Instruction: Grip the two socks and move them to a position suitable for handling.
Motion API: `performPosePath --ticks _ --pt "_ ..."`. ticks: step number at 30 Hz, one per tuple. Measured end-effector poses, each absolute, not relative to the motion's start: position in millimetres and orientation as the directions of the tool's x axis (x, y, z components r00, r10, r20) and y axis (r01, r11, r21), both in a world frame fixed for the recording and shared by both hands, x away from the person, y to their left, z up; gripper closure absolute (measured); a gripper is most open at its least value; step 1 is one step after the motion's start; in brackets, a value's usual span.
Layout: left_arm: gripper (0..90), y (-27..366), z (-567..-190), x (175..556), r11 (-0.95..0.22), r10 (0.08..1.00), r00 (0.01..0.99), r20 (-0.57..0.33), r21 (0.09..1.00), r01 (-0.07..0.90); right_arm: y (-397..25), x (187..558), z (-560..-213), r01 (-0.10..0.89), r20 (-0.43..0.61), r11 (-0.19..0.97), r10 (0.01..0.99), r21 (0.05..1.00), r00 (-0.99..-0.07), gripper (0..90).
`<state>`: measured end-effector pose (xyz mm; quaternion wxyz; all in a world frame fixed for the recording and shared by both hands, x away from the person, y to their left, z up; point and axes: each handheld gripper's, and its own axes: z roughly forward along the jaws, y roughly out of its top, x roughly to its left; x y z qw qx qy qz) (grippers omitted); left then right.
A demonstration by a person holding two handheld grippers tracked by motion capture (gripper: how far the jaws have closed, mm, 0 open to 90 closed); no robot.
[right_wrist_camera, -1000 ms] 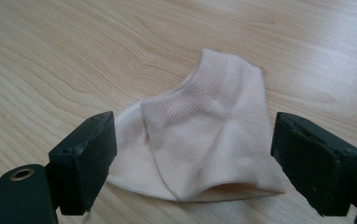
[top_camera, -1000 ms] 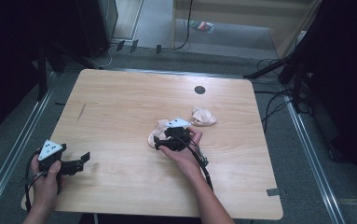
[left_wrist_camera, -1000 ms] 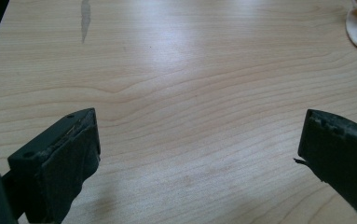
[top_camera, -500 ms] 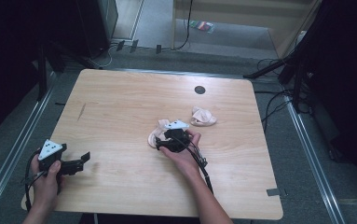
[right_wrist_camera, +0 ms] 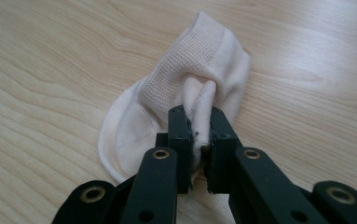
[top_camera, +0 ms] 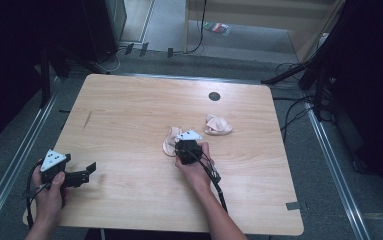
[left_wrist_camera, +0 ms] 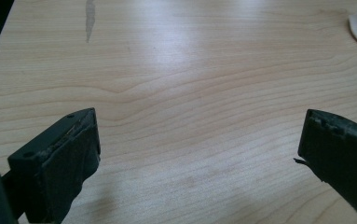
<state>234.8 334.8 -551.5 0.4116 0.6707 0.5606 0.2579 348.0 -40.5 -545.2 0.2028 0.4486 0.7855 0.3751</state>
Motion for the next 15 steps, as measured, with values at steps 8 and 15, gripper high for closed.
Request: performPosePath --ticks 8,15 --pt "0.0 332.0 -543.7 231.0 -0.041 0.970 0.226 -0.088 0.858 0.512 -50.9 331.0 -517.7 0.535 0.112 0.224 0.844 0.815 -0.525 83.7" --pt "0.0 311.9 -526.5 227.4 -0.042 0.967 0.240 -0.083 0.880 0.473 -58.2 305.5 -491.9 0.499 0.131 0.191 0.832 0.845 -0.539 83.7"
